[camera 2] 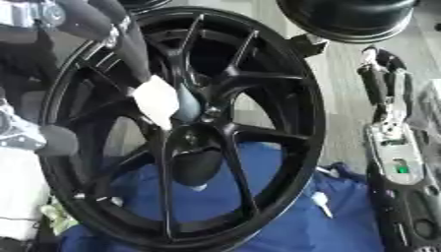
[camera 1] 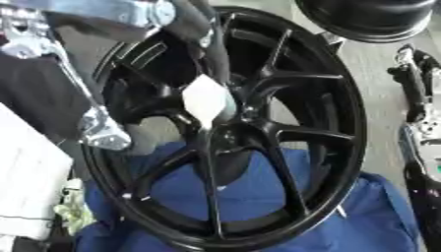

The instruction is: Pull the pin out of the wheel hub.

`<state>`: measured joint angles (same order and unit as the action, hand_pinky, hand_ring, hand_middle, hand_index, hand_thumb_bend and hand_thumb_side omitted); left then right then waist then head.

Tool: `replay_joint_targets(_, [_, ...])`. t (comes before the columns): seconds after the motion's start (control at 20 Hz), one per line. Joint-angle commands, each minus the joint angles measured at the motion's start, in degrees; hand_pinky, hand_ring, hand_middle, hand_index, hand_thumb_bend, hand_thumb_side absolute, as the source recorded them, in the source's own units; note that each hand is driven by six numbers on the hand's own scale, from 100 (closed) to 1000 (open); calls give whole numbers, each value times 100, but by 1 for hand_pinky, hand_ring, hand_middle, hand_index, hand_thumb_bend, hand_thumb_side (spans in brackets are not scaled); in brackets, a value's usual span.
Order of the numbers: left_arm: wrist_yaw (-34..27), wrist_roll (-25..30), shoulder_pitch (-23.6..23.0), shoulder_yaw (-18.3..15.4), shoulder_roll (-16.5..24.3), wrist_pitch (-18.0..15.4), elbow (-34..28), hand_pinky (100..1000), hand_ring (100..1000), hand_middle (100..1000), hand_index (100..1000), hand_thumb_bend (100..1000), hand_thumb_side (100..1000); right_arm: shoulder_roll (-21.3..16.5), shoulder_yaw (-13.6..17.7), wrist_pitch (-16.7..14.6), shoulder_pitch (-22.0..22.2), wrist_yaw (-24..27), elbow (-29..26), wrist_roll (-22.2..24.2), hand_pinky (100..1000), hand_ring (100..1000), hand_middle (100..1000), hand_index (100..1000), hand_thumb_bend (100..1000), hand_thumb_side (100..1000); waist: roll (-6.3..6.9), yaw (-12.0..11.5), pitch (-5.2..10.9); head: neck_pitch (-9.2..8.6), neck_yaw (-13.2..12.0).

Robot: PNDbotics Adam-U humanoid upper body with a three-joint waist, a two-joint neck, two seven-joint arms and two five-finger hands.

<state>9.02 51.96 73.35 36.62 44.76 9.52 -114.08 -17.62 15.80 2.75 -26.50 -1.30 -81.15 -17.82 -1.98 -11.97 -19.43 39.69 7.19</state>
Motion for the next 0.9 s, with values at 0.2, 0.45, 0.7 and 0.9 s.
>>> replay_joint_targets(0.2, [373, 1, 54, 64, -137, 28, 198, 843, 797, 742, 822, 529, 100, -150, -32, -11, -83, -31, -57, 52, 785, 667, 694, 770, 100, 666, -8, 27, 134, -44, -3])
replay_joint_targets(0.45, [553, 1, 130, 53, -411, -111, 633, 841, 798, 747, 816, 517, 100, -127, -54, -12, -94, -41, -60, 86, 785, 667, 695, 770, 100, 666, -19, 45, 138, -96, -33])
replay_joint_targets(0.7, [552, 1, 155, 183, -572, -446, 1058, 850, 807, 754, 818, 525, 100, -104, -51, -18, -110, -26, -66, 81, 785, 667, 695, 771, 100, 667, -17, 74, 139, -146, -73])
replay_joint_targets(0.9, [594, 1, 136, 234, -642, -699, 1376, 859, 816, 762, 825, 528, 100, -99, -72, -16, -122, -35, -61, 105, 785, 667, 695, 770, 100, 667, -14, 86, 138, -166, -90])
